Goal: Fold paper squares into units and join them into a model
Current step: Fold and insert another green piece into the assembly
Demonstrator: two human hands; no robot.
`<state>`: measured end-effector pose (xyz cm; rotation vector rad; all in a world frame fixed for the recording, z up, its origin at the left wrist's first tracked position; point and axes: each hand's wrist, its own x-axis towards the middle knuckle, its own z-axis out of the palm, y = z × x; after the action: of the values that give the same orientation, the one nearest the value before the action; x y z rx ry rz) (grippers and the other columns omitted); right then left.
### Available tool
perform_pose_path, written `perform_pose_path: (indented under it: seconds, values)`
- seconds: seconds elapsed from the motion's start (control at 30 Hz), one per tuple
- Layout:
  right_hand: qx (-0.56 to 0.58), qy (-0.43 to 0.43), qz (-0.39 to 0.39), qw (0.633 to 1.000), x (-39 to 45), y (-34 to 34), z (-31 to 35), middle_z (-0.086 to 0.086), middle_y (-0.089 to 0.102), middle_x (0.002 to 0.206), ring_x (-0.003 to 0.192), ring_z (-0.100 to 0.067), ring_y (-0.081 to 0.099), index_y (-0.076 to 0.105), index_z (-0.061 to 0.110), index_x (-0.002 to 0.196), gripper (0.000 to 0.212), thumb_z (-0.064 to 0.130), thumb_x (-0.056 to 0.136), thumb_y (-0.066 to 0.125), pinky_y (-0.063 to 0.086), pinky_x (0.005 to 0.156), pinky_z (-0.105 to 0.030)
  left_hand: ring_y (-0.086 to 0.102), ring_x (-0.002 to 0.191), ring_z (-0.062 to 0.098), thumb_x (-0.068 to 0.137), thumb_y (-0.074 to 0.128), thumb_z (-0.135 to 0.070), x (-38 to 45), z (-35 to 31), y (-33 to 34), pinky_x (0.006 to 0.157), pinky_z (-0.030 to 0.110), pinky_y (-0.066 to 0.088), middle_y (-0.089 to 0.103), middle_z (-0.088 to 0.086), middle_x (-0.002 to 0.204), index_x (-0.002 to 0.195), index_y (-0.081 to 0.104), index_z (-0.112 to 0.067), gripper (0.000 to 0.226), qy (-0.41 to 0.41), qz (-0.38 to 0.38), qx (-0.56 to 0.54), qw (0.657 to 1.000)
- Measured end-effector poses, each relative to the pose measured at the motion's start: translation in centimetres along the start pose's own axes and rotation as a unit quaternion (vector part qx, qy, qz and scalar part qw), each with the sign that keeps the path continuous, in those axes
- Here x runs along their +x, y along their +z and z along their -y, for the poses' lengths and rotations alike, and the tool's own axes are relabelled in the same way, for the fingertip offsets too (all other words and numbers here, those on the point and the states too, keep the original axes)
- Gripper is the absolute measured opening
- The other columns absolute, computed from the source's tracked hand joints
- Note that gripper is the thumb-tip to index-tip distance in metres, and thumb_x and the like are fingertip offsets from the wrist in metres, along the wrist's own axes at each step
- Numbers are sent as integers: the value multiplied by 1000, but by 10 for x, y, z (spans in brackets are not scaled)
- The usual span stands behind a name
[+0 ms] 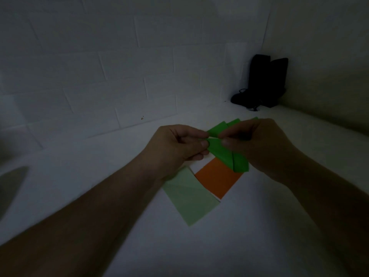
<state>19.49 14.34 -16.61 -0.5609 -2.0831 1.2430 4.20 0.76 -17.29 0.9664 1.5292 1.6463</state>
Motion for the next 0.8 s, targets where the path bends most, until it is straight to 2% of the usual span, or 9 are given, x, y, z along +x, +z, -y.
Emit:
perform_pose_path:
  seconds: [0.07, 0.2, 0.33, 0.4, 0.47, 0.57, 0.6, 0.7, 0.8]
  values:
    - [-10, -4, -4, 1000, 0, 0, 0, 22, 73, 75, 80, 5, 70, 74, 30, 77, 28, 3, 82, 78, 54, 69, -11, 75, 75, 18, 85, 73, 7, 1, 0, 0, 74, 26, 63, 77, 14, 83, 95, 74, -4, 15, -2, -7, -4, 1000]
    - [13, -14, -18, 1000, 1, 0, -4, 7, 77, 83, 87, -10, 74, 76, 29, 76, 29, 0, 80, 80, 59, 83, -29, 75, 75, 19, 85, 73, 7, 2, 0, 0, 74, 27, 64, 77, 12, 80, 92, 74, -5, 14, -6, -18, -18, 1000]
    - [8, -19, -10, 1000, 1, 0, -3, 16, 75, 78, 80, 1, 71, 75, 26, 77, 26, 1, 79, 80, 55, 70, -11, 76, 76, 20, 85, 73, 7, 1, 0, 0, 73, 26, 63, 77, 13, 81, 94, 74, -4, 14, -13, -16, -20, 1000]
    - [-3, -21, -11, 1000, 2, 0, -3, 21, 74, 75, 78, 5, 70, 74, 28, 76, 27, 2, 79, 81, 53, 67, -8, 76, 77, 20, 84, 74, 6, 1, 1, -1, 74, 27, 63, 77, 13, 83, 93, 74, -5, 15, -16, -18, -18, 1000]
    - [-11, -23, -15, 1000, 2, 0, -3, 22, 74, 75, 79, 4, 70, 74, 29, 75, 27, 3, 79, 81, 55, 69, -12, 76, 78, 20, 85, 74, 6, 1, 1, -1, 75, 27, 63, 77, 13, 83, 93, 74, -6, 15, -15, -17, -18, 1000]
    - [-3, -29, -26, 999, 1, -1, -3, 15, 76, 80, 84, -5, 73, 75, 31, 74, 28, 5, 77, 83, 59, 77, -25, 74, 78, 20, 85, 74, 6, 2, 0, -2, 76, 28, 63, 76, 11, 80, 91, 73, -7, 15, 2, -24, -16, 1000]
    - [-2, -31, -29, 999, 1, -1, -3, 16, 76, 79, 83, -5, 73, 75, 31, 73, 27, 5, 77, 83, 59, 75, -25, 74, 77, 20, 84, 74, 6, 2, 0, -2, 77, 29, 63, 76, 10, 79, 90, 73, -7, 15, 8, -29, -15, 999]
    - [-3, -29, -27, 999, 1, -2, -2, 23, 73, 75, 79, 3, 70, 74, 28, 76, 23, 6, 78, 82, 56, 65, -13, 74, 78, 19, 85, 73, 5, 3, 0, -3, 79, 30, 63, 75, 9, 78, 93, 71, -7, 15, 11, -33, -17, 999]
    - [-2, -27, -28, 999, 2, -2, -3, 20, 74, 77, 82, 0, 71, 74, 29, 77, 22, 8, 81, 81, 58, 71, -18, 74, 78, 18, 86, 73, 7, 3, 0, -3, 78, 29, 63, 75, 9, 80, 97, 70, -6, 18, 7, -32, -31, 999]
